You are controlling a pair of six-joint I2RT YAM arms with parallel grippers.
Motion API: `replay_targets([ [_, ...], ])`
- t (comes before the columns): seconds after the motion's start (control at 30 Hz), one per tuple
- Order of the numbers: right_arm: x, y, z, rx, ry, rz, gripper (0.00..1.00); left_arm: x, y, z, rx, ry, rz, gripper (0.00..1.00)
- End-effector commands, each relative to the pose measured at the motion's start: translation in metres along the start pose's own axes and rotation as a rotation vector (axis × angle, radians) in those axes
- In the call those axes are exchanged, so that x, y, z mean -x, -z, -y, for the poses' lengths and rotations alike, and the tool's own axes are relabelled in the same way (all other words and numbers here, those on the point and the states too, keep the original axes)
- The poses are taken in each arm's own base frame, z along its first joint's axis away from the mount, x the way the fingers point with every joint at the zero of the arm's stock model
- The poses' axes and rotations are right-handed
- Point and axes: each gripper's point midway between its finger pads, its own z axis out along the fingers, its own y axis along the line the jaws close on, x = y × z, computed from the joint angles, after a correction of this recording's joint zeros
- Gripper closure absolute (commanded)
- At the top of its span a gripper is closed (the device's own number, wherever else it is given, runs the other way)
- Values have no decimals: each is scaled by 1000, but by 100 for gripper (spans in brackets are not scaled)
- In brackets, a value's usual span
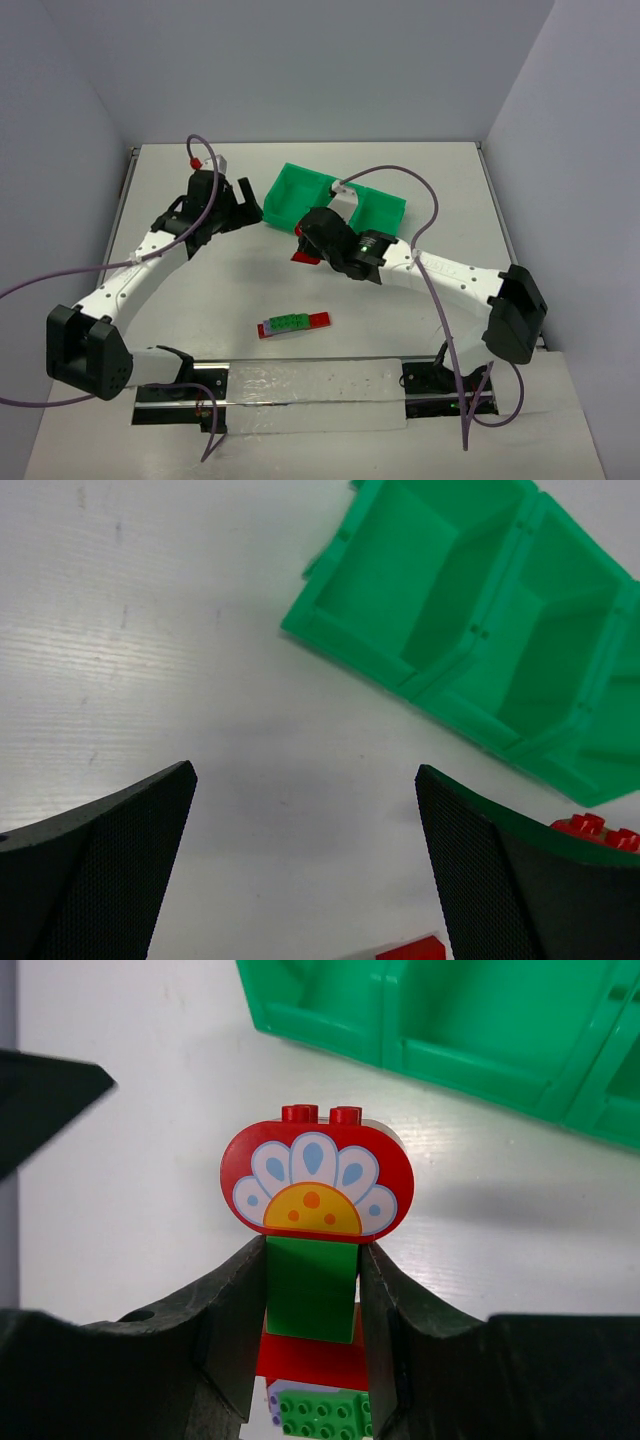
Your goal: Sort the legos into containers by color
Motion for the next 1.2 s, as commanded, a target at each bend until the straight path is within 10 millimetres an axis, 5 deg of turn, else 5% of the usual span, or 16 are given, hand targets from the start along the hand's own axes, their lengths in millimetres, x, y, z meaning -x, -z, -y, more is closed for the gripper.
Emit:
replay_targets([
  [0.0, 22, 5, 0, -15, -23, 74, 59, 9, 29, 44, -247, 37, 55, 1],
  [0.1, 28, 2, 4, -50, -57, 96, 58, 12, 47, 66, -421, 77, 133, 1],
  [0.23, 28, -6, 5, -76, -74, 79, 56, -20, 57, 86, -618, 172, 75, 1],
  [0.5, 27, -12, 9, -93, -92, 74, 55, -56, 58, 110, -721, 253, -13, 1],
  [1.17, 35, -13, 15, -82, -127, 65, 53, -82, 52, 111, -756, 288, -70, 9],
])
